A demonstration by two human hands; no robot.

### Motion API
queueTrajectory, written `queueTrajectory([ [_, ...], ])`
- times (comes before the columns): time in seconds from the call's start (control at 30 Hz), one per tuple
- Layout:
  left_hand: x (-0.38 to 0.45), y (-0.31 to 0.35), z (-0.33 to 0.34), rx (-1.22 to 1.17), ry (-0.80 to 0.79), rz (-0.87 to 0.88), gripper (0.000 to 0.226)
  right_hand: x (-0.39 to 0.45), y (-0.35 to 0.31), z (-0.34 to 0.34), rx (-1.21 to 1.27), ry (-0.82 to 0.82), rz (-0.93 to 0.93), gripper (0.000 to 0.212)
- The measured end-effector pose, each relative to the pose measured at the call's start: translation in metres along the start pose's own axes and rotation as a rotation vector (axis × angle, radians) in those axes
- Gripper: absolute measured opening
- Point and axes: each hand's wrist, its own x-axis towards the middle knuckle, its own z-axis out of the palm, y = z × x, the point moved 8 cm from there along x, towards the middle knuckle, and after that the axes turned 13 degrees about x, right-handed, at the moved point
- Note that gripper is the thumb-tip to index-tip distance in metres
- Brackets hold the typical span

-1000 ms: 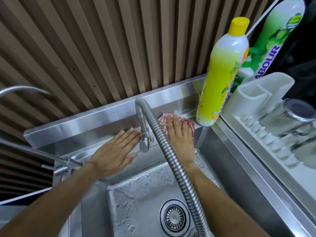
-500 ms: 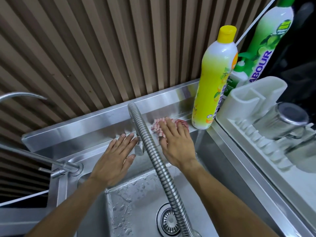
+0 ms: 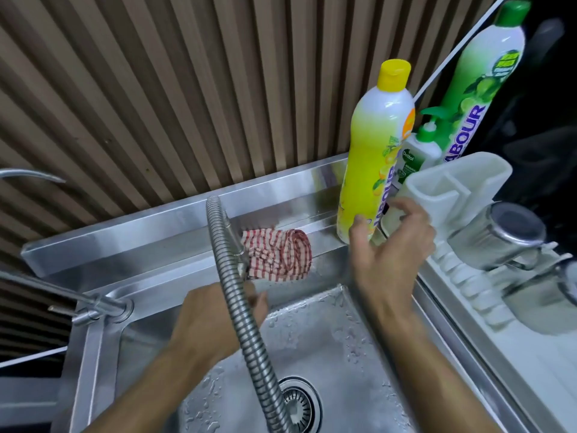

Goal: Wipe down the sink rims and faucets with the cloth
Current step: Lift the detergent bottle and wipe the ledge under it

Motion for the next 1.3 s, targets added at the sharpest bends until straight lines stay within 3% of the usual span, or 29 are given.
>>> queueTrajectory([
  [0.1,0.025,0.049,-0.006,-0.181,0.167,0.088,0.031,0.026,0.015,0.004,0.16,-0.027,0.125,0.084],
  [0.2,0.067,0.074,0.03,-0.078,0.042,0.082,0.068,0.051,0.007,0.015,0.1,-0.085,0.055,0.096],
  [0.27,0.085,0.072,0.055,0.028,-0.045,0.037,0.075,0.067,0.002,0.021,0.102,-0.113,0.033,0.099],
  [0.43,0.107,0.093,0.06,-0.018,0.069,0.221,0.064,0.093,-0.001,0.036,0.244,-0.283,0.091,0.072],
  [0.57,0.126,0.108,0.052,-0.075,0.059,0.34,0.062,0.103,-0.022,-0.01,0.341,-0.174,0.063,0.057],
  [0.73,0.095,0.083,0.067,-0.015,0.083,0.205,0.066,0.098,-0.031,-0.063,0.474,-0.071,0.119,0.049],
  [0.8,0.101,0.087,0.069,-0.042,0.08,0.23,0.065,0.09,-0.025,-0.067,0.48,-0.096,0.164,0.044],
  [1.07,0.168,0.173,0.042,-0.219,0.03,0.504,0.07,0.069,-0.011,-0.06,0.374,-0.278,0.271,0.05],
  [1.2,0.178,0.184,0.04,-0.235,0.02,0.472,0.079,0.062,-0.009,-0.081,0.36,-0.267,0.297,0.047],
  [1.3,0.162,0.187,0.037,-0.234,0.052,0.524,0.069,0.058,-0.007,-0.098,0.36,-0.219,0.31,0.05],
])
